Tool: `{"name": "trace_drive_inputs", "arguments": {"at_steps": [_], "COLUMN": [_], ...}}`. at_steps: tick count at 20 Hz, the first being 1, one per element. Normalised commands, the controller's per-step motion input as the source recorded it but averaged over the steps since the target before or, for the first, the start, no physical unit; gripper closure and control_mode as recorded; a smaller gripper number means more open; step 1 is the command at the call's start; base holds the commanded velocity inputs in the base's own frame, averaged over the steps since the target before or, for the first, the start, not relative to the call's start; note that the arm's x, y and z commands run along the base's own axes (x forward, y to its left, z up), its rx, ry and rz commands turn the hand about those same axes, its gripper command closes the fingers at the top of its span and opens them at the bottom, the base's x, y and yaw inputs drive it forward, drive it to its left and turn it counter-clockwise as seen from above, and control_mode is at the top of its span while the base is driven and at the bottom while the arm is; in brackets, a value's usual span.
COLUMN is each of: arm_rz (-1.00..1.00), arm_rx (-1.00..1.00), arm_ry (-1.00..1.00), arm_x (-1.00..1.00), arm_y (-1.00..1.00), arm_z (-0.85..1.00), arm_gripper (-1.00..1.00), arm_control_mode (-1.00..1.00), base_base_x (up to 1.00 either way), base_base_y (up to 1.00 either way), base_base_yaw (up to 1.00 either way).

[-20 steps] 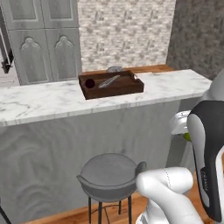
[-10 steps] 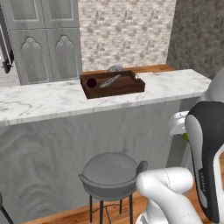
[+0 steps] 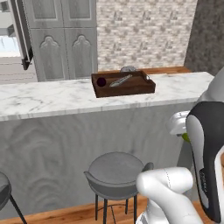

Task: Gather the lime and eggplant from the fridge and place them on a tray on the dining counter. Then gather the chicken drumsticks from the fridge and place them on the other tray.

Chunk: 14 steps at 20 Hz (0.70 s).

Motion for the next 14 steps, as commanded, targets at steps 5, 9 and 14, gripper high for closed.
{"name": "trace_drive_inputs", "arguments": {"at_steps": [5, 9, 14], "arm_rz": [0.07, 0.02, 0.0], "arm_rx": [0.02, 0.05, 0.06], "arm_ry": [-0.08, -0.09, -0.01], "arm_x": [0.19, 0.61, 0.77], "arm_y": [0.0, 0.0, -0.03], "arm_z": [0.31, 0.66, 0.53], "arm_gripper": [1.0, 1.0, 1.0], "arm_control_mode": [-1.0, -1.0, -1.0], "base_base_x": [0.08, 0.0, 0.0], "base_base_y": [0.0, 0.0, 0.0], "base_base_yaw": [0.01, 0.0, 0.0]}}
